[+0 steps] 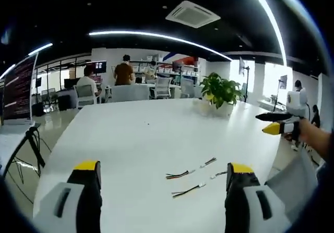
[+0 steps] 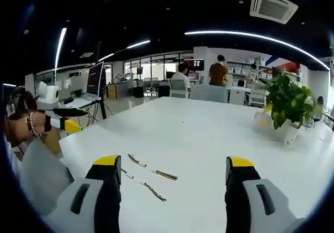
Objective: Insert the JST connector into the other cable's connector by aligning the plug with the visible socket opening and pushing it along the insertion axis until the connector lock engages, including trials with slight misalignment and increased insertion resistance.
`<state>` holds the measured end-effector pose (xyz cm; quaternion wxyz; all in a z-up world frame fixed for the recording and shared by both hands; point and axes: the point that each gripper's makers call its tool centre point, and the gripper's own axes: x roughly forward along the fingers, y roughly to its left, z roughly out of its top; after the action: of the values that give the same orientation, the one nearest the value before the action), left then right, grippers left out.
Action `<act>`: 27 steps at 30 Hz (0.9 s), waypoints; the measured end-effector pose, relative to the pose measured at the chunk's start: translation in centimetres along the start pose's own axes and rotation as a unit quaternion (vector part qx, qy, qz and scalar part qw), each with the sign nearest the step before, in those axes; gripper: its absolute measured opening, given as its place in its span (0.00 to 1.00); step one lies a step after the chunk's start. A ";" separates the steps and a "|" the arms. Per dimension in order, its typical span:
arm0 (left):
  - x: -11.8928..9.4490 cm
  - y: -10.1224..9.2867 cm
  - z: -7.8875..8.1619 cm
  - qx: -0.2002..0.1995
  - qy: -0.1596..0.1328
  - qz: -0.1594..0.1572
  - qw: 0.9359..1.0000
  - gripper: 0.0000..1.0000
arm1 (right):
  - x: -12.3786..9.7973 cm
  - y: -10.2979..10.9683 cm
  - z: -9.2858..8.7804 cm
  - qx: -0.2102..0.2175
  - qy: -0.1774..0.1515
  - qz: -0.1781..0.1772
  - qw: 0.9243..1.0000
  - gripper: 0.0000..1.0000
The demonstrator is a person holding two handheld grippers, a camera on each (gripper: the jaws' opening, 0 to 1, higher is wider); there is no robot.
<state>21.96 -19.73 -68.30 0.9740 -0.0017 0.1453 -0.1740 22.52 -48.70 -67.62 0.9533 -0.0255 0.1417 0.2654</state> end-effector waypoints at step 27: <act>12.5 -2.5 -1.5 0.065 0.071 -0.137 0.986 0.99 | 6.6 -3.2 4.5 0.006 -0.057 0.056 0.997 0.55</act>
<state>31.94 -26.25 -73.15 0.9262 0.0545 0.2007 -0.3146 30.70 -47.63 -65.23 0.9434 0.0037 0.0906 0.3189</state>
